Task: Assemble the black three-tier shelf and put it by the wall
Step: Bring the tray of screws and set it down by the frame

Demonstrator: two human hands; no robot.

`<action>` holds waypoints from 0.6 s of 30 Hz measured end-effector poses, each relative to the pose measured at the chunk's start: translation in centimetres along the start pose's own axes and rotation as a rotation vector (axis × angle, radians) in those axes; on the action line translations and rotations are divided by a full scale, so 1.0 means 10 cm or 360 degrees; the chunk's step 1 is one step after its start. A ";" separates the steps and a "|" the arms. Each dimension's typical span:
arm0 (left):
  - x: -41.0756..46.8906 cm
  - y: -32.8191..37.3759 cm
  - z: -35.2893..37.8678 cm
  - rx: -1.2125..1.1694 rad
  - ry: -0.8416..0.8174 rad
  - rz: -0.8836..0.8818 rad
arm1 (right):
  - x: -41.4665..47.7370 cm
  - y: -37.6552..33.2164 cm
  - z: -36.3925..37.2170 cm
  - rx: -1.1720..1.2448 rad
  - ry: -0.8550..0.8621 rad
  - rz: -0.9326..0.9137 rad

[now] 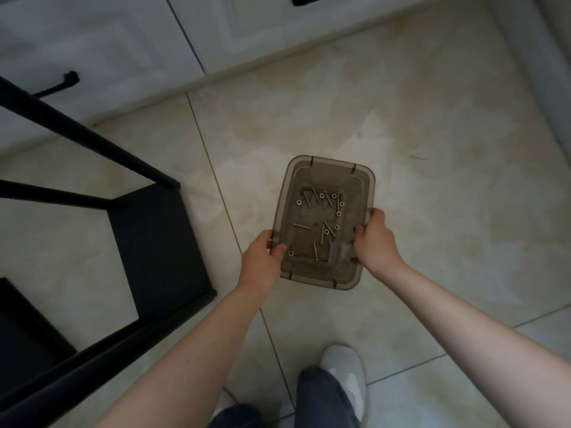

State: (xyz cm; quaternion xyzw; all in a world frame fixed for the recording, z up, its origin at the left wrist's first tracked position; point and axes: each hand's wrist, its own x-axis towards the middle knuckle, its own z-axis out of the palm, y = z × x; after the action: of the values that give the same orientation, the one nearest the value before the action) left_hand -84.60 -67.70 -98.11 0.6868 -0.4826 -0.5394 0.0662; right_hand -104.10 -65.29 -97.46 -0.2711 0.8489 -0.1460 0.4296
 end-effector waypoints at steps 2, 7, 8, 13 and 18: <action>0.00 -0.05 0.01 -0.0006 -0.0018 0.0073 | -0.01 0.01 0.04 -0.0001 0.0042 -0.0051; 0.08 -0.17 -0.03 -0.0099 -0.0019 0.0267 | 0.00 0.03 0.14 -0.0006 0.0081 -0.0214; 0.10 -0.18 -0.02 -0.0129 -0.0025 0.0292 | 0.02 0.05 0.16 -0.0021 0.0102 -0.0239; 0.22 -0.31 0.10 -0.0220 0.0023 0.0413 | 0.11 0.19 0.21 -0.0008 0.0163 -0.0372; 0.28 -0.41 0.12 -0.0319 0.0000 0.0467 | 0.17 0.26 0.25 -0.0007 0.0214 -0.0471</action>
State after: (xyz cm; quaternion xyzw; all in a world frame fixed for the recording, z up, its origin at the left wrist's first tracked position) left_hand -83.24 -67.06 -102.97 0.5989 -0.5216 -0.5694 0.2123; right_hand -103.82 -64.23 -101.30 -0.3837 0.8269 -0.2236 0.3451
